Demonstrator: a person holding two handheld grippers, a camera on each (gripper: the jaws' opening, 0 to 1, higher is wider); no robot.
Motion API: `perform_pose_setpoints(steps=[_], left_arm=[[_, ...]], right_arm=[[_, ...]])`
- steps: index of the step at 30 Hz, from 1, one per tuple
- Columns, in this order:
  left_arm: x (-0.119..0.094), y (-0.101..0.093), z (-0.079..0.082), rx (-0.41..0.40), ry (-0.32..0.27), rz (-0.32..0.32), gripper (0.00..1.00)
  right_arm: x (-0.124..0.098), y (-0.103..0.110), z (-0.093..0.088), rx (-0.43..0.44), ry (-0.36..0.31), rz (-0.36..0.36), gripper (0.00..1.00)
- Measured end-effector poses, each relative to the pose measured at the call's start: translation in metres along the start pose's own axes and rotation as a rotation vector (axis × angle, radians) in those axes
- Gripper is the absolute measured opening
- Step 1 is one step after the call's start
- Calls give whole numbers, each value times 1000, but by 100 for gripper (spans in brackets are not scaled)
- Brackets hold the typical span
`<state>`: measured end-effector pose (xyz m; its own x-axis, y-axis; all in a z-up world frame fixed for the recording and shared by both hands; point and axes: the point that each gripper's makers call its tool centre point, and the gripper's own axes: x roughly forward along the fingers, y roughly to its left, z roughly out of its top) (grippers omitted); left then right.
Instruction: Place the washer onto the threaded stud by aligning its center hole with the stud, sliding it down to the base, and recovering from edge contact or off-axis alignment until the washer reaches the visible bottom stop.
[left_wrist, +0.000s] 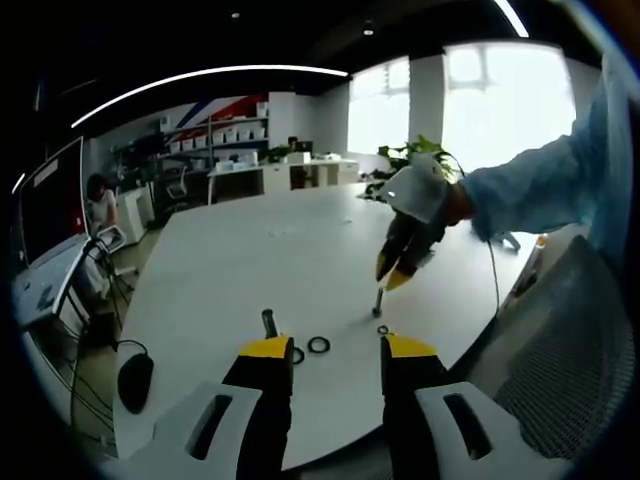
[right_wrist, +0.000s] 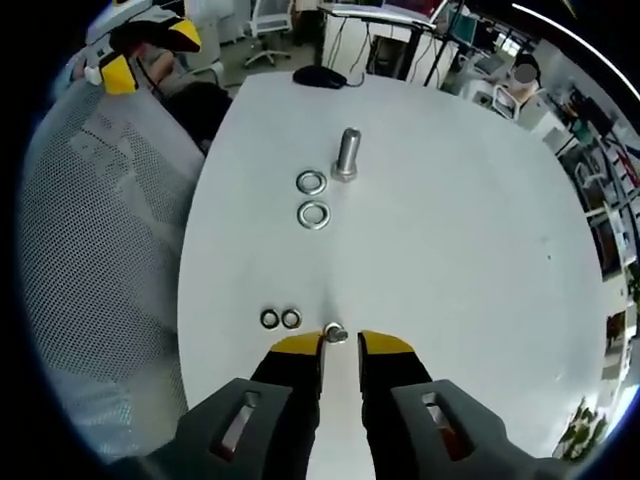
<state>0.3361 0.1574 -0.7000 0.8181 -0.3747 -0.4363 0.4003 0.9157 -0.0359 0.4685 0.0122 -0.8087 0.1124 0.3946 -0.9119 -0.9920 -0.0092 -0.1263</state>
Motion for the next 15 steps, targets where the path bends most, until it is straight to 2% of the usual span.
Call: perform_pose_setpoints(steps=[15], left_arm=[[0,0,1,0,-7,1,33]], right_arm=[[-6,12,-4,84,-25,5,15]])
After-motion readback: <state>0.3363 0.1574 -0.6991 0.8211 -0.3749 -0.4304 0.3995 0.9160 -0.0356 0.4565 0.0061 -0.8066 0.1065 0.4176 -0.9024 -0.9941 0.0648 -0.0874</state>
